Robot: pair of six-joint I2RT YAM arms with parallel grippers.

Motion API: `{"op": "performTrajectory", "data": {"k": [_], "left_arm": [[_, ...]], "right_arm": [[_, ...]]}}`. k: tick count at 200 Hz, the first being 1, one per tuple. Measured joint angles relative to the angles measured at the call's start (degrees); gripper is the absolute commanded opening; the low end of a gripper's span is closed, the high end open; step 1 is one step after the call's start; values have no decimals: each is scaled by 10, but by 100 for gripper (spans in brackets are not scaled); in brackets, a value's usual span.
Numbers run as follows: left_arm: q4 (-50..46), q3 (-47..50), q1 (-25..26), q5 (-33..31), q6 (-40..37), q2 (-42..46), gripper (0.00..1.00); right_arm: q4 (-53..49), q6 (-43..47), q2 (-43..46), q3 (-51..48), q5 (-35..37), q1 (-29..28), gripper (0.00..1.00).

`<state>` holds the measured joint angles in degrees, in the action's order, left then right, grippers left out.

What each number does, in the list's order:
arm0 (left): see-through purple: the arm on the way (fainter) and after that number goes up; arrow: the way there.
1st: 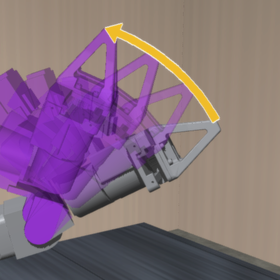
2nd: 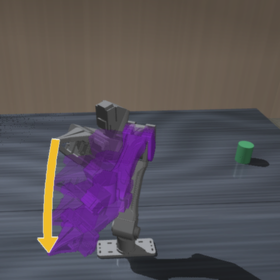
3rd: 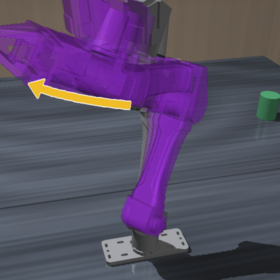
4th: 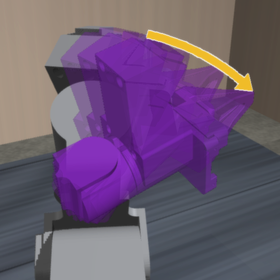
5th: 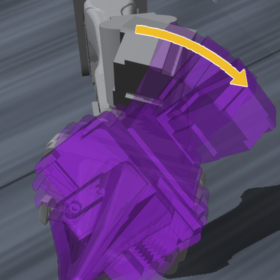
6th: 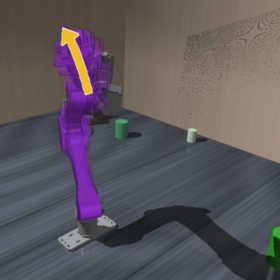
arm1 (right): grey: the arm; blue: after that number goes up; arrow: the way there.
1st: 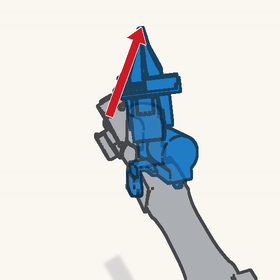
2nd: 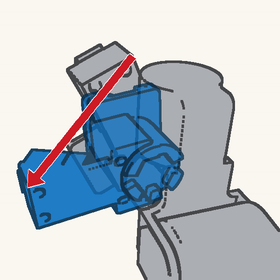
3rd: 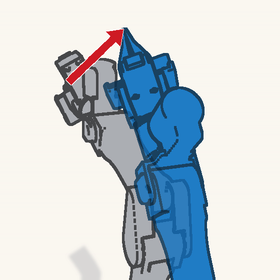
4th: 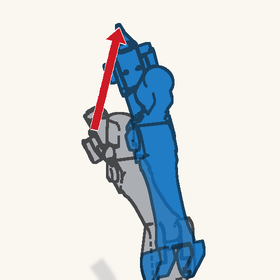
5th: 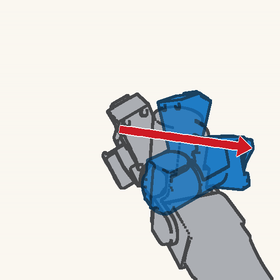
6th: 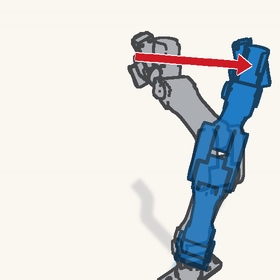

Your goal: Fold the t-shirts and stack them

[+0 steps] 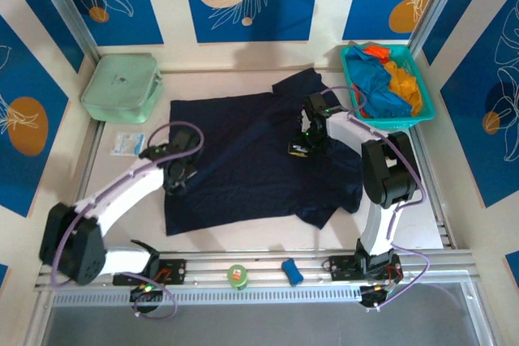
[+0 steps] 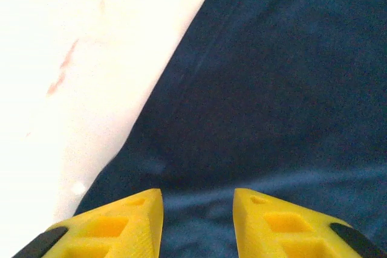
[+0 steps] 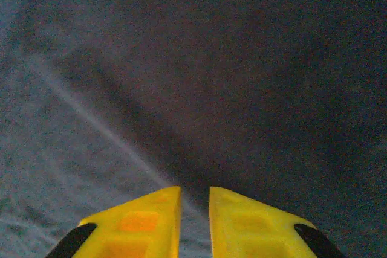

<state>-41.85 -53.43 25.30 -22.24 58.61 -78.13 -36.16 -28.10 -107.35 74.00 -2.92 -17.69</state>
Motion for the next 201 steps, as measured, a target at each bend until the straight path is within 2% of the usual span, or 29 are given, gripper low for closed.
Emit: {"op": "performTrajectory", "data": {"k": [34,77,112,146,201], "left_arm": [[82,-136,-41,47,-94,-180,26],[123,-263,-60,87,-143,-353,24],[90,-375,-85,94,-168,-449,23],[43,-500,-112,94,-195,-527,22],[-31,-658,-141,91,-232,-612,23]], "right_arm": [[7,-21,-19,0,-1,22,4],[15,-42,-31,-16,-2,18,0],[22,-66,-39,-20,-5,7,0],[29,-93,-39,-23,-6,-34,0],[30,-122,-57,0,-23,-67,0]]}}
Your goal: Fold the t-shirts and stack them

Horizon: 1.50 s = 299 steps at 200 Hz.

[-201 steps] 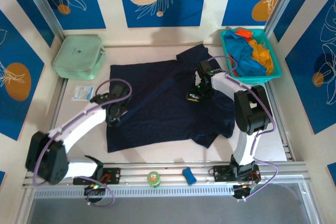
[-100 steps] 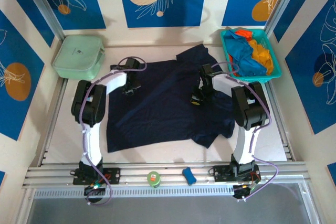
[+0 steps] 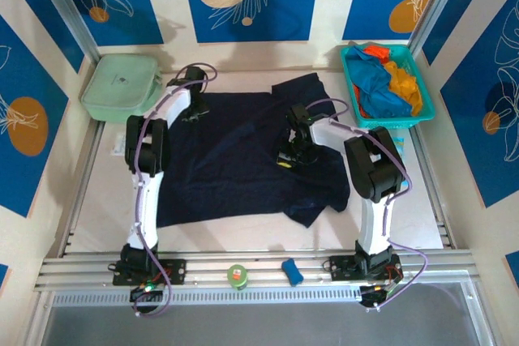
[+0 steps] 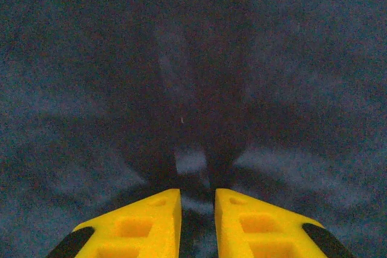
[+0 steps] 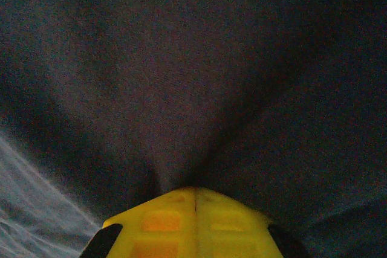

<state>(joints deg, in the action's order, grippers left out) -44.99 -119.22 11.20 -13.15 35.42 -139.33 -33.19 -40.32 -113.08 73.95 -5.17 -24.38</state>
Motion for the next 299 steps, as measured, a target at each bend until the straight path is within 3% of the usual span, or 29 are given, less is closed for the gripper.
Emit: {"op": "performTrajectory", "data": {"k": [25,61,82,100,123,140,174,219,244,281,293,299], "left_arm": [[-16,-40,-6,1,-17,-21,31],[-22,-61,-6,13,-38,-26,56],[-1,-19,-5,28,-52,-2,69],[11,46,-1,42,-58,48,76],[20,103,3,59,-62,137,79],[26,125,6,75,-62,206,79],[37,179,19,108,-62,341,79],[36,282,36,133,-60,432,80],[35,329,37,134,-58,456,80],[35,360,37,134,-57,475,80],[37,366,37,134,-57,477,80],[37,368,37,134,-57,477,80]], "right_arm": [[-23,-2,-24,42,7,0,6],[-55,12,-28,90,35,3,27],[-76,23,19,74,68,1,40],[-95,33,102,17,102,-9,45],[-138,33,204,-67,136,-57,47],[-169,19,232,-122,154,-118,48],[-213,-28,216,-194,172,-220,48],[-231,-68,170,-196,205,-262,49],[-232,-73,167,-192,212,-272,45],[-215,-80,158,-191,201,-273,9],[-218,-77,157,-188,200,-273,0],[-221,-75,157,-185,200,-273,0]]}}
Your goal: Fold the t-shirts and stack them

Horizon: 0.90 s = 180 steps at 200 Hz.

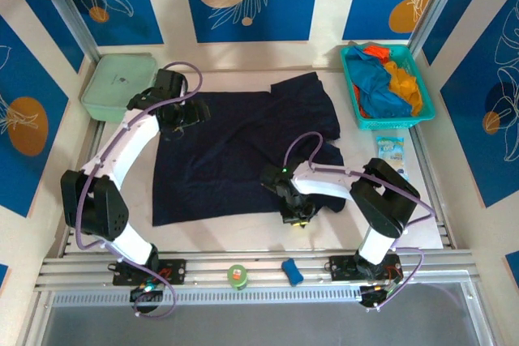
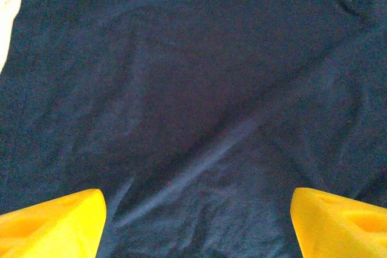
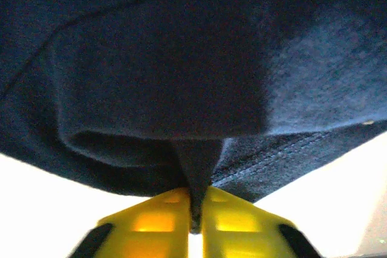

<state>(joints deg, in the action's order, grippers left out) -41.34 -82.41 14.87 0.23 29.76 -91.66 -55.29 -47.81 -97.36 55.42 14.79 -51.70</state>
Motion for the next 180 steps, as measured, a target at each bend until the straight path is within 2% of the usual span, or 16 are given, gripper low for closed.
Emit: {"op": "performTrajectory", "data": {"k": [32,85,107,125,158,180], "left_arm": [[0,6,0,0,1,0,80],[0,6,0,2,0,5,80],[0,9,0,4,-2,5,80],[0,15,0,10,-3,5,80],[0,31,0,13,-3,4,80],[-1,40,0,12,-3,4,80]], "right_arm": [[-40,2,5,37,3,-7,0],[-167,45,62,239,20,-11,0],[-189,77,38,292,30,1,0],[-191,112,-14,342,33,29,0],[-168,166,-135,443,30,78,30],[-151,187,-172,473,28,89,41]]}}
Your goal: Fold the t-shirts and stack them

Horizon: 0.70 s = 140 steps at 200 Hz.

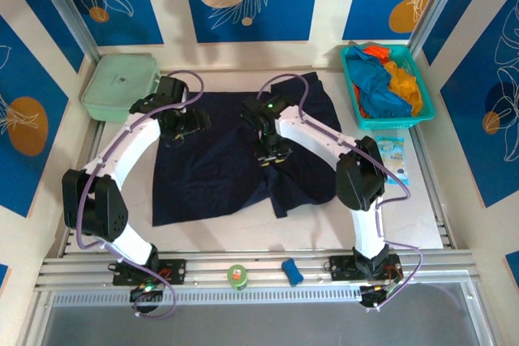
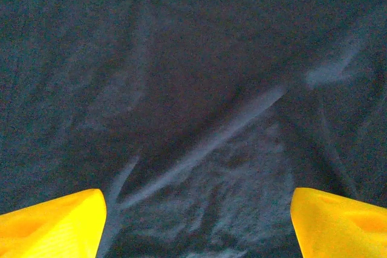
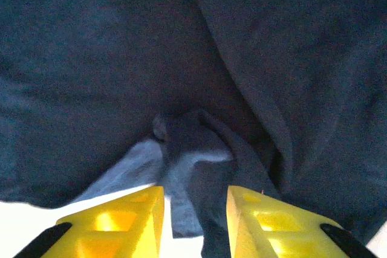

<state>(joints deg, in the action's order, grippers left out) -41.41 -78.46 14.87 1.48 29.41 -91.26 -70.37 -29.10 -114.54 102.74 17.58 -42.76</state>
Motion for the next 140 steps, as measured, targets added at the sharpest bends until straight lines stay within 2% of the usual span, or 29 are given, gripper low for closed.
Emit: {"op": "performTrajectory", "data": {"k": [26,61,90,113,140], "left_arm": [[1,1,0,0,0,-5,80],[3,1,0,2,0,-24,80],[7,2,0,7,1,-30,79],[12,5,0,10,1,-30,79],[16,11,0,12,1,-30,79]], "right_arm": [[12,4,24,-34,-1,-1,39],[22,-28,133,-182,-14,-11,32],[37,-71,207,-282,-51,-56,28],[67,-97,209,-316,-82,-88,27],[98,-108,168,-315,-96,-101,27]]}}
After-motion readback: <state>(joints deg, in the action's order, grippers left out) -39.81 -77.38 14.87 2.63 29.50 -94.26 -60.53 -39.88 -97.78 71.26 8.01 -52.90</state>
